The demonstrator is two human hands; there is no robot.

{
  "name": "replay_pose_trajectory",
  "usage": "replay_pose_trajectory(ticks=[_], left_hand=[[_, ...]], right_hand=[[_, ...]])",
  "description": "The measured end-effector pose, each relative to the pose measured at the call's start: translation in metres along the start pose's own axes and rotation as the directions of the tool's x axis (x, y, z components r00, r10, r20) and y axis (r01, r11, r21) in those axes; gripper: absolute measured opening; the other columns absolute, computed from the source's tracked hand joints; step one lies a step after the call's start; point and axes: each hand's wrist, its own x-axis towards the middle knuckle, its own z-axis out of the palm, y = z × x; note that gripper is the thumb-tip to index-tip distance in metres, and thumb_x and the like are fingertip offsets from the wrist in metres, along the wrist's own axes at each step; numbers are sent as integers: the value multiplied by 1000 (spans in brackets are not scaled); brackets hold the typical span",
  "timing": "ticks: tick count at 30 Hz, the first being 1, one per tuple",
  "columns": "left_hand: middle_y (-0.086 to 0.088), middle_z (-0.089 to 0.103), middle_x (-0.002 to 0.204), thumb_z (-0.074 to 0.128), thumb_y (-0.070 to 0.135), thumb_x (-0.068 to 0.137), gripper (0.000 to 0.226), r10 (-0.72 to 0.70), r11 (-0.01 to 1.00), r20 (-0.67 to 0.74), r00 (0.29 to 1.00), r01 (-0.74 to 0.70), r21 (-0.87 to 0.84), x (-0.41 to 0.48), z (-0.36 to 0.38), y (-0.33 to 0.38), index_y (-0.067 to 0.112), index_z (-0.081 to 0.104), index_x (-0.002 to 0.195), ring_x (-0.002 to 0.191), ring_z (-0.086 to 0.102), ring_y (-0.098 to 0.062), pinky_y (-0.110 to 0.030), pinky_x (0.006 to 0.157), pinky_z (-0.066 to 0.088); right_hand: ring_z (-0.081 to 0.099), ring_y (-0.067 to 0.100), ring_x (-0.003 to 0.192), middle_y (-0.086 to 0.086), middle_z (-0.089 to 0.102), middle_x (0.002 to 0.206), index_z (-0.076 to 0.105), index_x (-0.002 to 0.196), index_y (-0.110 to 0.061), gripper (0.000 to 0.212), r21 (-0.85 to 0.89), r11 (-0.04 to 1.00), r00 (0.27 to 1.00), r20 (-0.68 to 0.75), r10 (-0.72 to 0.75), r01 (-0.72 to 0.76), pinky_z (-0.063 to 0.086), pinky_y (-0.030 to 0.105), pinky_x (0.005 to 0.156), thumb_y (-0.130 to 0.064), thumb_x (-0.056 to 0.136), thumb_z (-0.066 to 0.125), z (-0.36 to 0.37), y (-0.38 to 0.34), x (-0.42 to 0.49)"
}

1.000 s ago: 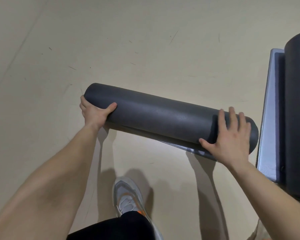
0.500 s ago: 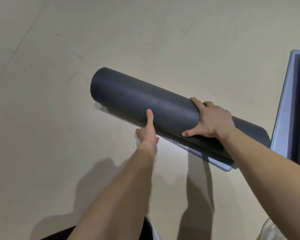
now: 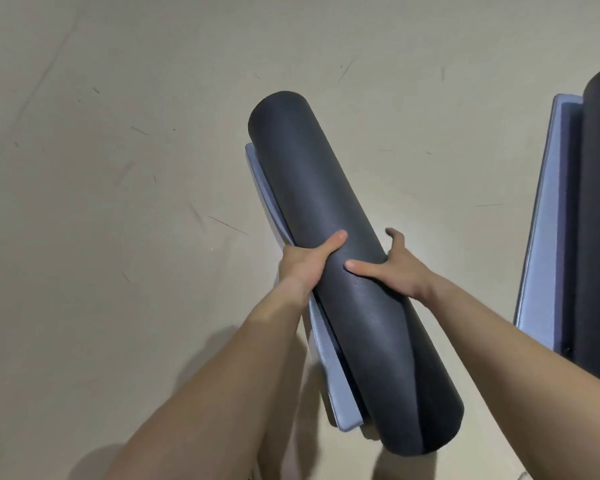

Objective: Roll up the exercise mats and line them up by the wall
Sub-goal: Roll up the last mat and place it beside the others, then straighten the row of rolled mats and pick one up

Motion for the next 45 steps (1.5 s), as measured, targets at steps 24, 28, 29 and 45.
replay_pose_trajectory(ticks=[24, 28, 29, 45], left_hand=[[12, 77, 106, 93, 59, 50, 80, 73, 789, 557, 828, -389, 475, -495, 249, 276, 26, 65, 117, 96, 75, -14, -41, 91, 60], [13, 77, 102, 94, 57, 54, 74, -21, 687, 707, 706, -504, 524, -597, 338, 238, 27, 65, 115, 95, 75, -12, -40, 90, 60], [14, 78, 101, 94, 56, 54, 73, -51, 657, 730, 682, -528, 538, -622, 359, 225, 27, 66, 114, 95, 75, -12, -39, 90, 60], [6, 78, 101, 93, 34, 72, 45, -575, 331, 778, 253, -798, 504, -971, 558, -154, 20, 68, 106, 87, 76, -7, -25, 75, 60]], right_hand=[[59, -11, 103, -41, 57, 109, 39, 128, -57, 85, 742, 630, 773, -532, 344, 231, 47, 25, 93, -55, 62, 94, -287, -57, -501], [68, -3, 104, -29, 70, 115, 53, 125, -57, 71, 795, 480, 670, -587, 454, 372, 55, 31, 96, -38, 70, 94, -320, 13, -606], [69, -2, 104, -25, 71, 116, 54, 128, -53, 71, 802, 445, 644, -590, 487, 398, 56, 31, 95, -33, 72, 93, -325, 34, -628], [67, -3, 103, -33, 68, 111, 53, 120, -62, 77, 795, 165, 124, -289, 949, 584, 56, 33, 95, -51, 56, 95, -252, 389, -955]])
